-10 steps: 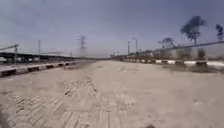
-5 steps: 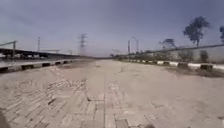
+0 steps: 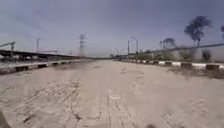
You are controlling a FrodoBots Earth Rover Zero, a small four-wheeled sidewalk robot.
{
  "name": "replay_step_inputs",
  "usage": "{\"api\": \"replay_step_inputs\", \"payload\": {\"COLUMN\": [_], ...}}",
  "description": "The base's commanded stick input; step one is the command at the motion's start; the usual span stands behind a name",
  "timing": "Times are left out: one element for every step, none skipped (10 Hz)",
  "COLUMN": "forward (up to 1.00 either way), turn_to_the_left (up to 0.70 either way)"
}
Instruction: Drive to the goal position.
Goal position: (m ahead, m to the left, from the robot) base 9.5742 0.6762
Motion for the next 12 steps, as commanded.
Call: {"api": "replay_step_inputs", "payload": {"forward": [1.0, 1.0, 1.0, 1.0, 1.0, 1.0, 1.0, 1.0, 1.0, 1.0, 1.0, 1.0], "turn_to_the_left": [0.0, 0.0, 0.0, 0.0, 0.0, 0.0, 0.0, 0.0, 0.0, 0.0, 0.0, 0.0]}}
